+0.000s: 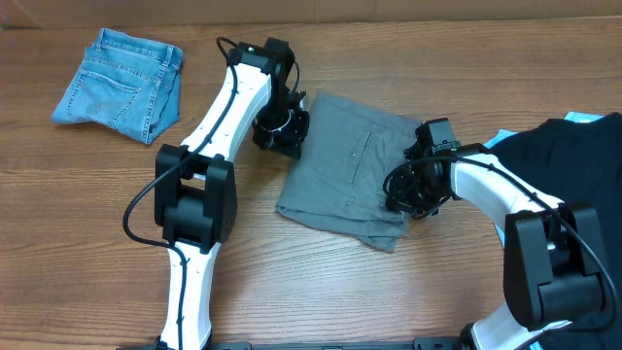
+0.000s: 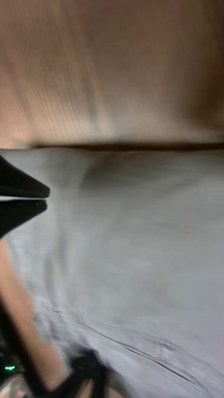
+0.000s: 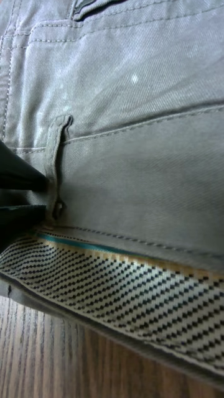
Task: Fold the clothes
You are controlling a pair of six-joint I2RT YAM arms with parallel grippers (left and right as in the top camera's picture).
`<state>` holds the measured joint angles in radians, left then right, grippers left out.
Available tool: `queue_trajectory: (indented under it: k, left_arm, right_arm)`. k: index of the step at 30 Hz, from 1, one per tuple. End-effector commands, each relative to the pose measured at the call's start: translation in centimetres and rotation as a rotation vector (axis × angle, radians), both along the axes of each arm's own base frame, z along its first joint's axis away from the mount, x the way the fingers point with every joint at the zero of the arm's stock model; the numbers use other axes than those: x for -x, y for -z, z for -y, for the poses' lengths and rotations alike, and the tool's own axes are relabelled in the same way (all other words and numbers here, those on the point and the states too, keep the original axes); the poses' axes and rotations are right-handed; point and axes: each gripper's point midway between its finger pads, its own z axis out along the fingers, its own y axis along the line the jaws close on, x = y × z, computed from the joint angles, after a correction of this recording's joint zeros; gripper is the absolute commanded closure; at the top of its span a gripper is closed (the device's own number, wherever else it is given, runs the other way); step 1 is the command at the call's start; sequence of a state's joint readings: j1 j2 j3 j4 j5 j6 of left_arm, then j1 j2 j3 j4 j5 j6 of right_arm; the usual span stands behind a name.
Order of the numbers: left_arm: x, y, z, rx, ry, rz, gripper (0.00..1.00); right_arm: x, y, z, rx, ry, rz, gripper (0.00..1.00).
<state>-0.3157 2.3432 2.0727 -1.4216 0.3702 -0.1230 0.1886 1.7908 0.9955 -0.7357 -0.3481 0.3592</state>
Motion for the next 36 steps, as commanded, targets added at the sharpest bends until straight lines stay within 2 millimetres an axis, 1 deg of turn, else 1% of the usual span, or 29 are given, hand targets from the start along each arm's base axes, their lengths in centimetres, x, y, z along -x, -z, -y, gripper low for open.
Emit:
queue_trajectory:
  k: [1,6,9,11,13,15,17,18,20,21,23,24,25,27,29,31,34,36]
  left_arm:
    - [1.7,-0.5,0.3,0.012,0.042,-0.056,0.96]
    - [3.7,-1.1,0.0,-0.012,0.057,-0.13,0.96]
    - [4.9,-1.5,0.4,-0.021,0.087,-0.161,0.95]
    - [5.4,-1.4,0.6,-0.045,0.11,-0.165,0.96]
    - [5.6,-1.0,0.4,-0.107,0.138,-0.148,0.96]
    - [5.9,-0.3,0.4,-0.172,0.137,-0.141,0.96]
    - [6.6,0.6,1.1,-0.18,0.153,-0.149,0.96]
    - [7.0,1.2,1.2,-0.194,0.152,-0.153,0.96]
    - [7.4,2.6,1.0,-0.249,0.135,-0.152,0.96]
    - [7.6,3.3,0.7,-0.282,0.123,-0.149,0.96]
    - [7.8,4.8,-0.7,-0.373,0.086,-0.144,0.96]
    - [7.7,6.0,-2.3,-0.447,0.034,-0.135,0.96]
    - [7.3,6.7,-3.0,-0.465,0.009,-0.121,0.96]
    - [6.1,8.0,-3.6,-0.448,-0.032,-0.08,0.96]
    - [3.7,8.9,-4.1,-0.41,-0.085,-0.011,0.96]
    - [1.1,9.3,-4.0,-0.346,-0.136,0.063,0.96]
    - [-3.0,8.7,-2.7,-0.178,-0.175,0.166,0.96]
    - [-5.2,7.4,-1.8,-0.076,-0.191,0.215,0.96]
  right_arm:
    - [1.9,2.6,1.7,0.083,0.021,-0.086,0.86]
    - [1.9,2.6,1.7,0.084,0.021,-0.087,0.86]
    - [1.9,2.6,1.7,0.084,0.021,-0.087,0.85]
    - [2.0,2.6,1.7,0.084,0.021,-0.089,0.85]
    - [2.1,2.6,1.7,0.084,0.021,-0.092,0.85]
    - [2.2,2.6,1.7,0.086,0.021,-0.099,0.82]
    - [2.4,2.5,1.8,0.088,0.021,-0.108,0.79]
    - [2.3,2.3,1.7,0.088,0.02,-0.11,0.76]
    - [1.9,1.6,1.7,0.086,0.016,-0.099,0.74]
    - [1.7,1.1,1.7,0.086,0.017,-0.092,0.73]
    - [1.0,-0.4,1.5,0.079,0.018,-0.06,0.7]
    - [0.2,-2.0,1.4,0.071,0.021,-0.021,0.69]
    - [-0.1,-2.9,1.3,0.067,0.022,-0.001,0.69]
    - [-0.5,-4.5,1.2,0.06,0.025,0.033,0.69]
    - [-0.8,-5.8,1.2,0.053,0.027,0.068,0.69]
    - [-0.8,-6.7,1.0,0.041,0.026,0.089,0.69]
    - [-0.7,-7.1,0.8,0.035,0.012,0.102,0.68]
    - [-0.9,-7.1,0.5,0.035,-0.022,0.124,0.67]
